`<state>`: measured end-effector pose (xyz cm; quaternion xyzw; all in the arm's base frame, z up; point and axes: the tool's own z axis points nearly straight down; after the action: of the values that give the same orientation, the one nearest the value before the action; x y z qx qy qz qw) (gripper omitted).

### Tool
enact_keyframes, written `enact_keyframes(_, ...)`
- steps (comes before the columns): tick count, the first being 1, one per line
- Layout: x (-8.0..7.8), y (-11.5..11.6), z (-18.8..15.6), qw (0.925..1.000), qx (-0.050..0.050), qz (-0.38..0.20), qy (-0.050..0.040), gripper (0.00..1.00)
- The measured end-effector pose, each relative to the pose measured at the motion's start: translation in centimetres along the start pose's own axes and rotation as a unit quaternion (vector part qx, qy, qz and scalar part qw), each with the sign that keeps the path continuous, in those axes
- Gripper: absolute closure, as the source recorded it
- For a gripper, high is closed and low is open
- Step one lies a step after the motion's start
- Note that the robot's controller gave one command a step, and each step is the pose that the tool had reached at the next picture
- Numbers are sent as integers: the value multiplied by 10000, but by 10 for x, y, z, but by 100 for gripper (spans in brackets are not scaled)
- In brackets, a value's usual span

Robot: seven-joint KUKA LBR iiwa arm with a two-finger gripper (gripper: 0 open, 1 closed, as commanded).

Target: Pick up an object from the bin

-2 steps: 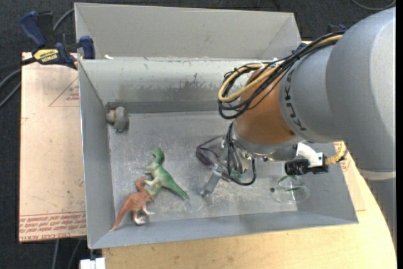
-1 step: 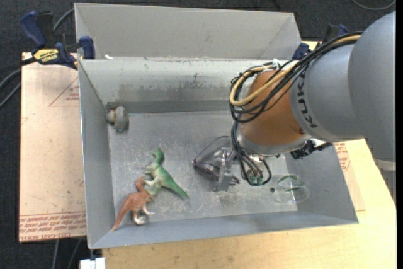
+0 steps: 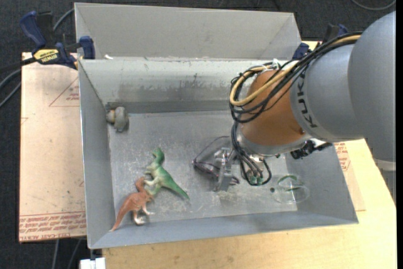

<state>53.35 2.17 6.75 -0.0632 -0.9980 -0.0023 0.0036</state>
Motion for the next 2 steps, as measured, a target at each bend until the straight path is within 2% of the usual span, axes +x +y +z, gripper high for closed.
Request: enact_keyframes(2, 0, 0, -3, 10000, -1, 1, -2, 100)
